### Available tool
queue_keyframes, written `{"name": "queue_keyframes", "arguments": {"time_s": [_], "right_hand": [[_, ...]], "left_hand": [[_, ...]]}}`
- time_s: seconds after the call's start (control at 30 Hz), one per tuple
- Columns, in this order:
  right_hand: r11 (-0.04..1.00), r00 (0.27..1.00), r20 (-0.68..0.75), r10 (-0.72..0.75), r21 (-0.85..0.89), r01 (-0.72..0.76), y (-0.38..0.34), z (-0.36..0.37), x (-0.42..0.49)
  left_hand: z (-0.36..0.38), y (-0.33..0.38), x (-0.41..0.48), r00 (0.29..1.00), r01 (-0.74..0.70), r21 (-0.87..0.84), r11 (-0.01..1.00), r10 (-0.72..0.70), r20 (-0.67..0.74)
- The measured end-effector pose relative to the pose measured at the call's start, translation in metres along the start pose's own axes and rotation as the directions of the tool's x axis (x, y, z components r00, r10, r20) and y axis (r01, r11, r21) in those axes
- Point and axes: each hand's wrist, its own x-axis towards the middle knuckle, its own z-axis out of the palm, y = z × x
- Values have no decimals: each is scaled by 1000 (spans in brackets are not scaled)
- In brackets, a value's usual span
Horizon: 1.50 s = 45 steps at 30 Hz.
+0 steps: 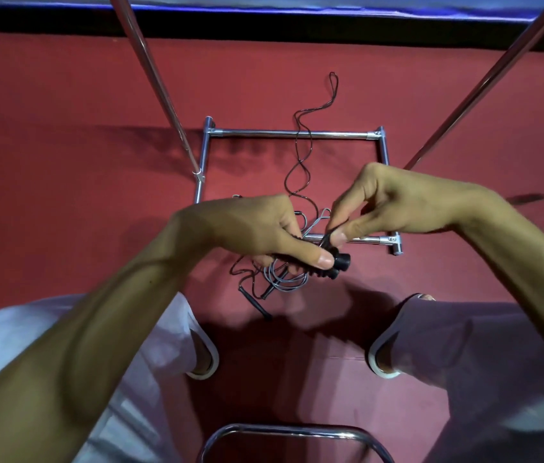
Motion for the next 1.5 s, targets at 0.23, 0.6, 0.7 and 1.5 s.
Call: {"name": "queue_keyframes", "arguments": {"time_s": [0.23,0.6,0.7,1.5], "right_hand": [[900,998,68,-12,436,-19,14,-5,5],[573,995,-49,90,819,-12,29,32,39],[528,970,-116,213,849,-14,26,36,41],[740,587,-756,-290,-566,-363,21,44,26]], "left_hand": [[-4,13,-8,979,-182,-163,970,194,64],[-8,3,-9,843,-425,-132,895,339,-418],[1,2,-2,753,-400,-61,914,290,-590],[-9,-3,18,741,-320,-698,641,-290,-606]]}}
